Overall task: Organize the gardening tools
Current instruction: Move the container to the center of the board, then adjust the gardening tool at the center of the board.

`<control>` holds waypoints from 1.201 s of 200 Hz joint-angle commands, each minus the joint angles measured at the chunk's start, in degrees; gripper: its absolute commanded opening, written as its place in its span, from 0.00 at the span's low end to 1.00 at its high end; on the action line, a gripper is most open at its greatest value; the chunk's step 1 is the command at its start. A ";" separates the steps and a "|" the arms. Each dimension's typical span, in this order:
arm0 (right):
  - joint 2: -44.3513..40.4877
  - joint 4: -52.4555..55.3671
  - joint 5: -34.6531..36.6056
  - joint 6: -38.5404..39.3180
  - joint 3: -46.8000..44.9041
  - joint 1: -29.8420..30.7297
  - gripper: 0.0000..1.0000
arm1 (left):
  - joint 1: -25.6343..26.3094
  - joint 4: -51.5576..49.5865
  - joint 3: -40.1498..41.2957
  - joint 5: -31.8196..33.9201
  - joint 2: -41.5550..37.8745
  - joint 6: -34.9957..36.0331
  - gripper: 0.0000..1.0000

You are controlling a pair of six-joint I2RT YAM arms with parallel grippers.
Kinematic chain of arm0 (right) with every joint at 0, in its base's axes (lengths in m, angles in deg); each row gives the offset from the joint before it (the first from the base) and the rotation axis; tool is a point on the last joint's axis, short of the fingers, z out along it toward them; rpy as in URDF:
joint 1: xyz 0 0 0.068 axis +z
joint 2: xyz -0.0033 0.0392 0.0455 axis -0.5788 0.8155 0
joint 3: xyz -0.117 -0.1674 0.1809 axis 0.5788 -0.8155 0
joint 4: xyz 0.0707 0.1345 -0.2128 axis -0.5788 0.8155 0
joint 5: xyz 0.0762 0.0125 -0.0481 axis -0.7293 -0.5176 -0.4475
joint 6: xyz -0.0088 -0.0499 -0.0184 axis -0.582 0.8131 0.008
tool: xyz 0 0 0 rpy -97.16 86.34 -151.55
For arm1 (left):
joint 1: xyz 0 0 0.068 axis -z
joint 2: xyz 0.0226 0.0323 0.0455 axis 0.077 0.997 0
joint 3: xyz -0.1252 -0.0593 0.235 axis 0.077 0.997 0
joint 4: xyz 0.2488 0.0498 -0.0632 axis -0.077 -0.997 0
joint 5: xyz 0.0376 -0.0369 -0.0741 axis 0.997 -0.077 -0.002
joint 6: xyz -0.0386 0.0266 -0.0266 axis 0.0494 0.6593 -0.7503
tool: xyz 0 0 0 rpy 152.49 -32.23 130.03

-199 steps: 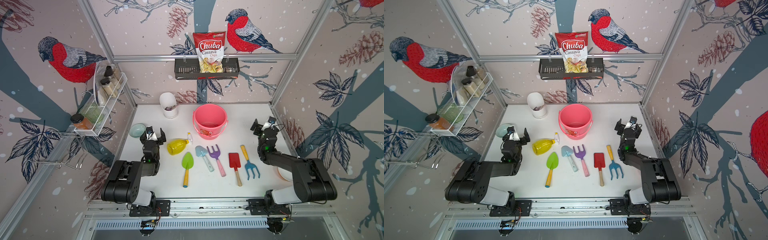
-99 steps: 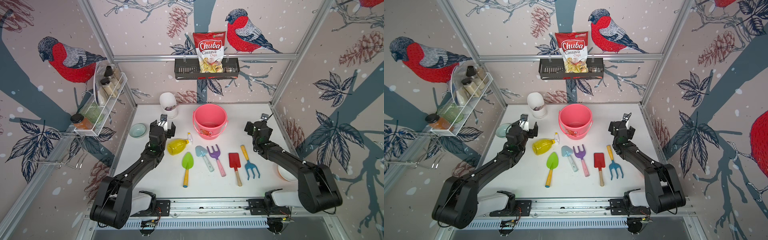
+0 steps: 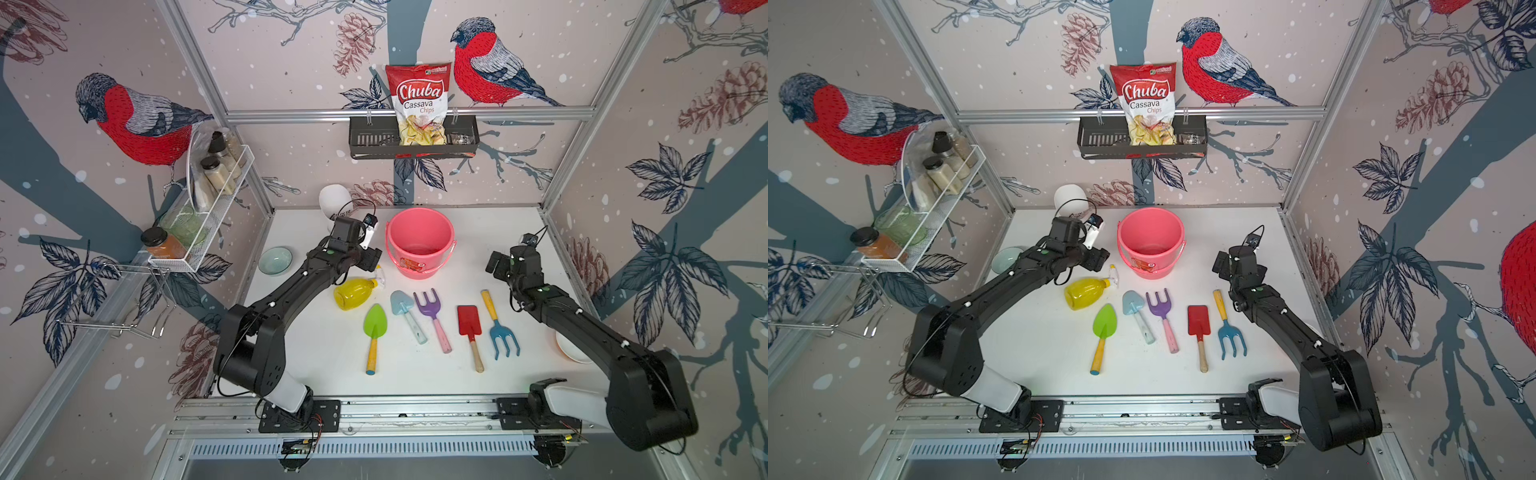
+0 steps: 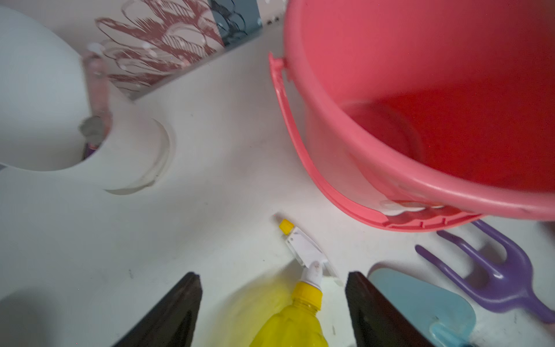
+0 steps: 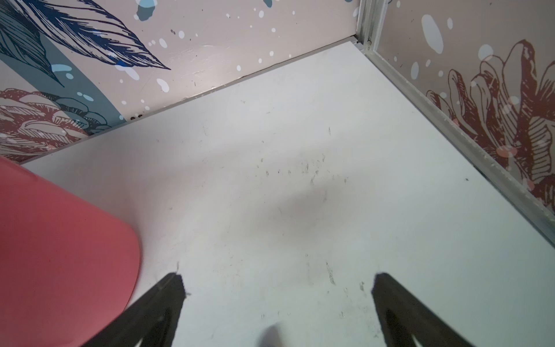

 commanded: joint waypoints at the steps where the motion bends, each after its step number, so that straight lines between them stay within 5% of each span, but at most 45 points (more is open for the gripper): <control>1: -1.79 3.05 -3.22 -0.68 -0.08 -1.06 1.00 | 0.88 -12.46 -2.89 -0.68 2.79 0.96 0.78; 138: -8.10 4.67 -13.35 -5.73 -2.86 -4.89 1.00 | 9.32 -20.90 -8.44 15.01 16.42 3.86 0.64; 240: -8.78 4.55 -15.55 -6.45 -3.16 -5.60 1.00 | 10.09 -22.55 -9.55 18.47 20.21 3.86 0.56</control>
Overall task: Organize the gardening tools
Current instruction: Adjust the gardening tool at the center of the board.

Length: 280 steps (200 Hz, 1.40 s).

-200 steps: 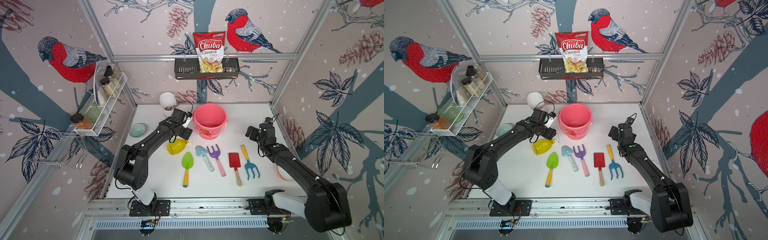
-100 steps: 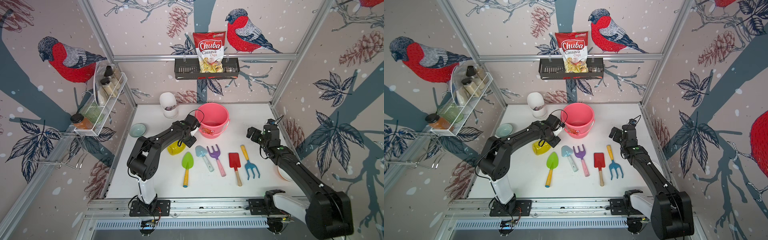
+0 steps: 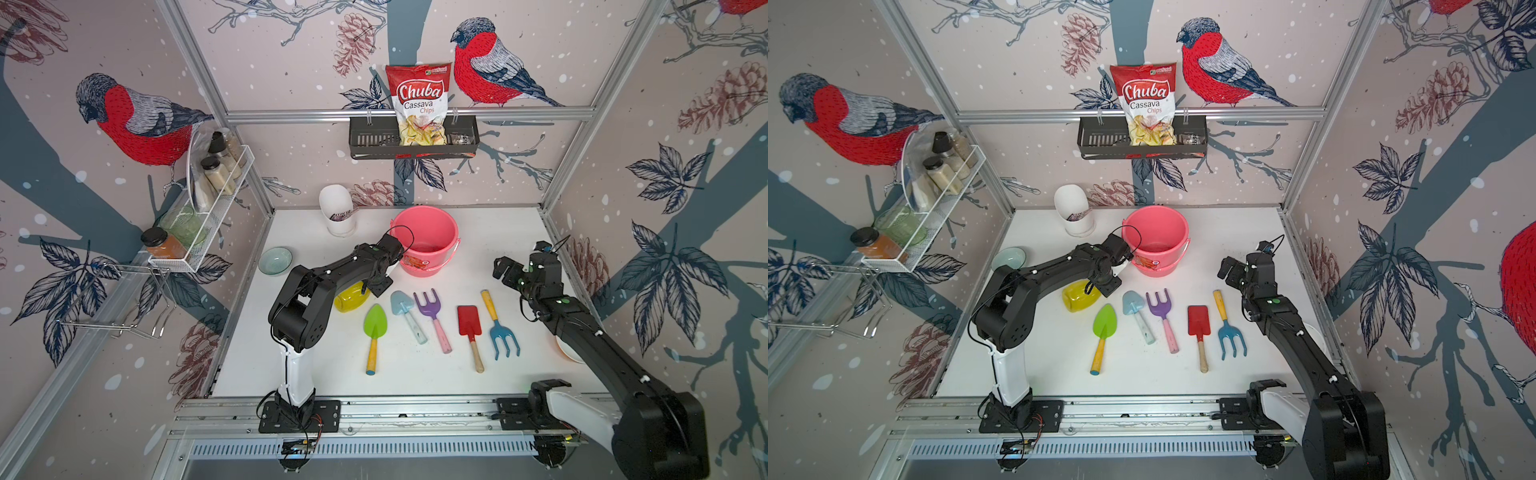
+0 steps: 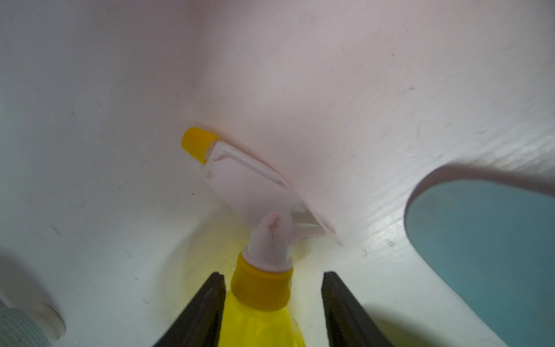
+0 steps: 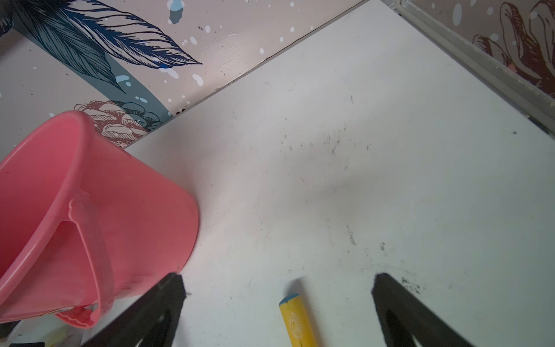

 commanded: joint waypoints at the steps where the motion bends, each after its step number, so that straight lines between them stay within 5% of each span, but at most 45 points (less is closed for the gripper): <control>1: -0.14 -0.60 -1.17 -0.58 -0.10 -0.19 1.00 | 0.21 -2.05 0.13 1.04 0.21 -0.09 0.56; 128: -1.29 -0.34 -3.19 -0.84 -0.80 -2.04 1.00 | 0.07 -4.36 -0.93 3.14 3.97 -0.80 0.45; 210: -0.81 -1.15 -4.33 -1.44 -1.42 -3.08 1.00 | -0.44 -2.37 -0.66 4.55 1.61 -1.58 0.05; 280: -1.08 -1.89 -5.35 -2.31 -2.12 -3.09 1.00 | -2.40 8.55 2.98 6.72 -8.52 -2.85 0.00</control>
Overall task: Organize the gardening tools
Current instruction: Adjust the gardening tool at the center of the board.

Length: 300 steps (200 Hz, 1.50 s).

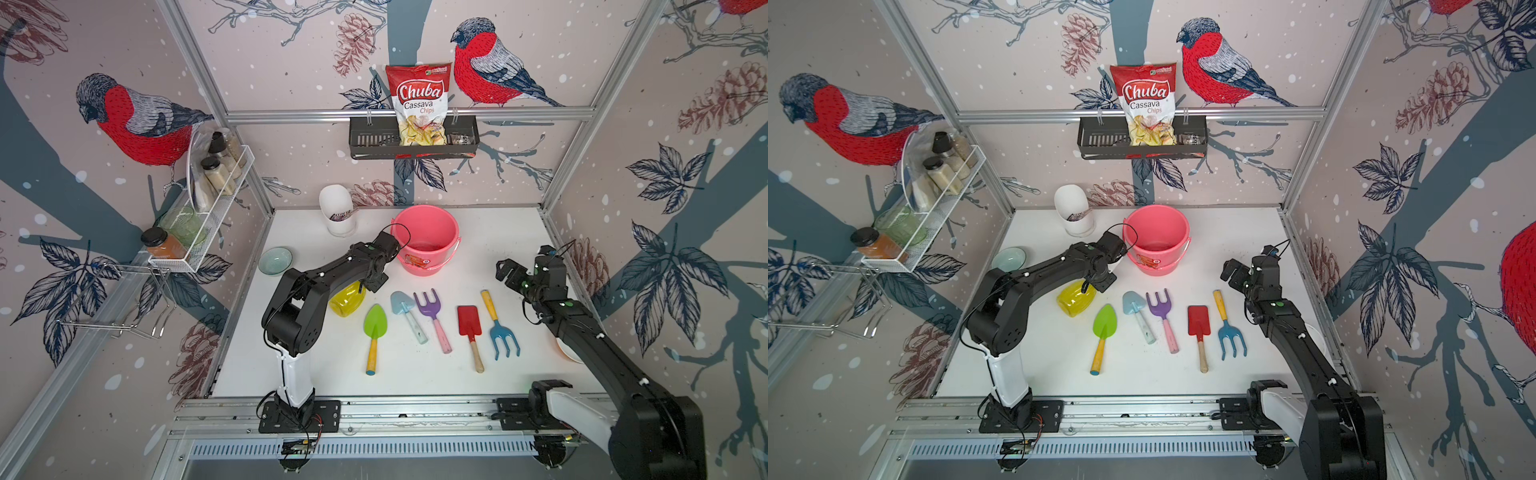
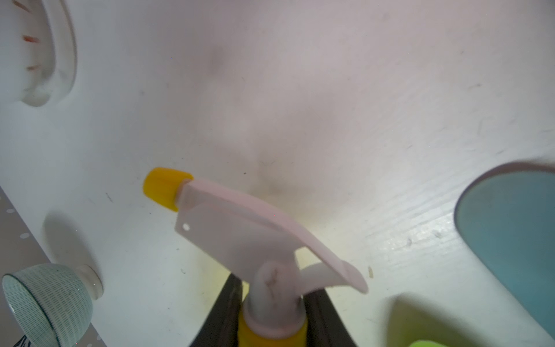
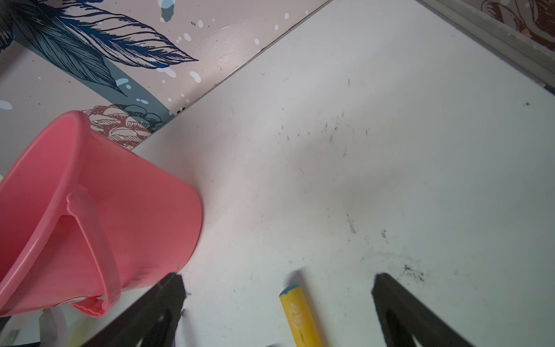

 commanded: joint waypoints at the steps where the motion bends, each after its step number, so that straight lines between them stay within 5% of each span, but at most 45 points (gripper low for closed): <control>1: -0.26 -1.49 -0.84 -0.75 -0.22 0.02 1.00 | -1.05 7.12 1.47 1.72 -3.98 -1.19 0.00; 81: -0.28 -2.48 -2.02 -1.77 -0.53 0.01 1.00 | -3.72 48.06 23.43 2.75 -26.12 -1.14 0.00; 142: -0.51 -3.22 -2.83 -2.52 -0.86 0.08 1.00 | -7.65 80.77 40.38 -5.84 -30.46 -4.38 0.00; 189: -1.14 -3.31 -2.71 -2.43 -1.15 0.02 1.00 | -9.01 103.98 48.05 -10.34 -26.20 -7.08 0.00; 268: -2.22 -3.60 -2.57 -2.78 -2.37 0.02 1.00 | -10.13 140.75 53.61 -7.21 -7.23 -9.02 0.00; 300: -2.35 -3.70 -2.64 -2.90 -2.64 0.02 1.00 | -10.69 141.29 51.02 -7.20 -1.96 -10.28 0.00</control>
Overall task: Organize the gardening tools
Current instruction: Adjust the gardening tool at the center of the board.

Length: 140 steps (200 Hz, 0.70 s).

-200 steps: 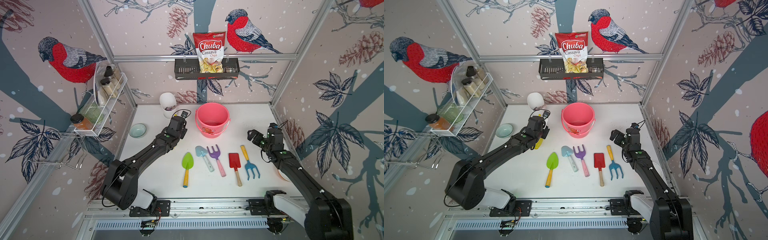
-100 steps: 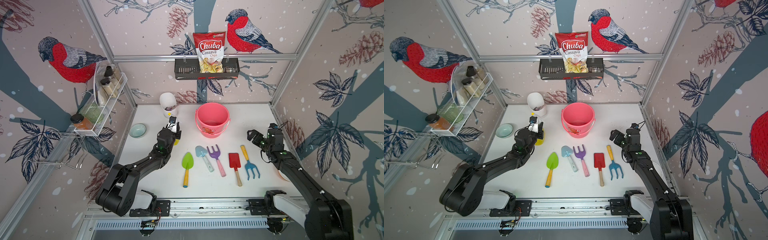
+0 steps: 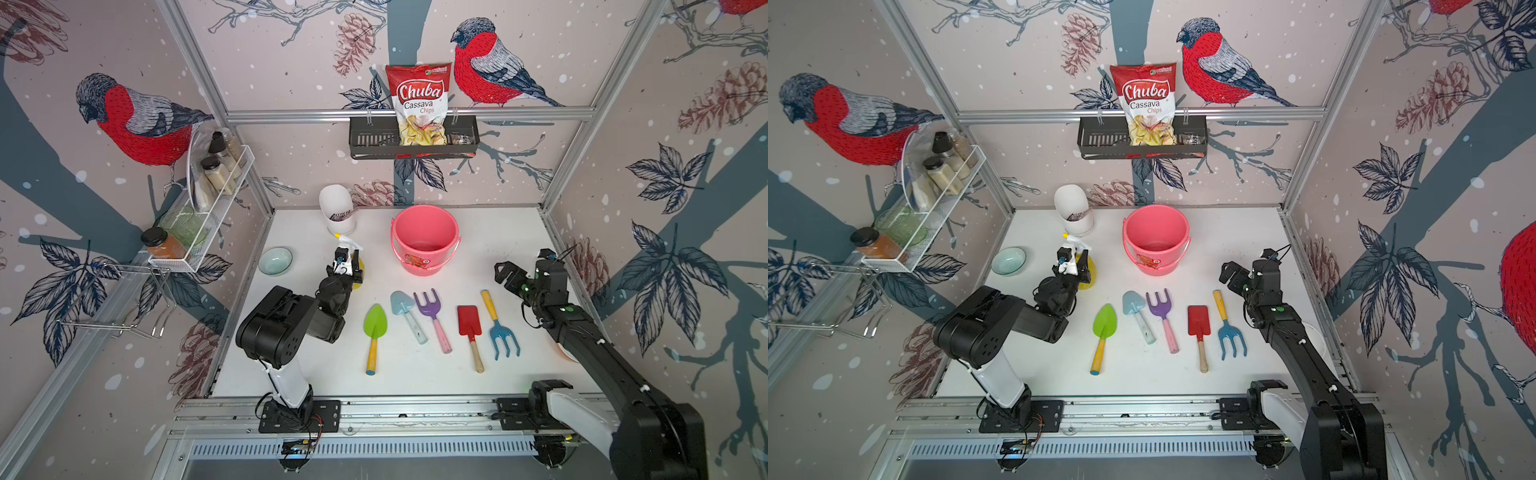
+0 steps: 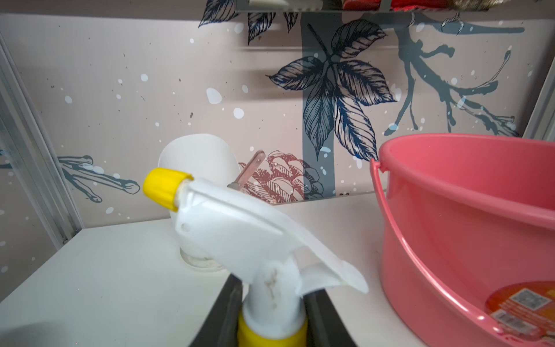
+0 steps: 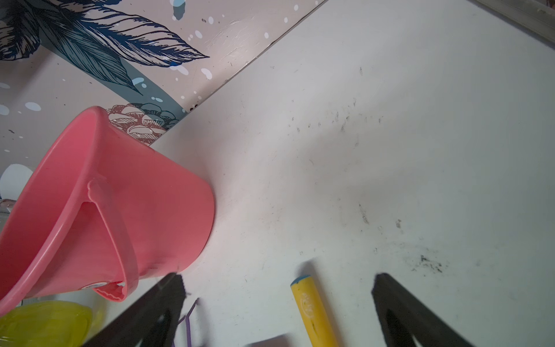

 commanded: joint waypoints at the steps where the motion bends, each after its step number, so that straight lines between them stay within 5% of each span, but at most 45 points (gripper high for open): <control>1: -0.25 -2.35 -0.15 -0.79 -0.17 -0.02 1.00 | -0.48 15.44 -1.55 0.53 2.64 -1.45 0.00; 140: 1.23 -5.28 -0.29 -1.52 -0.86 0.01 1.00 | -1.33 15.50 -8.57 1.78 11.80 1.98 0.00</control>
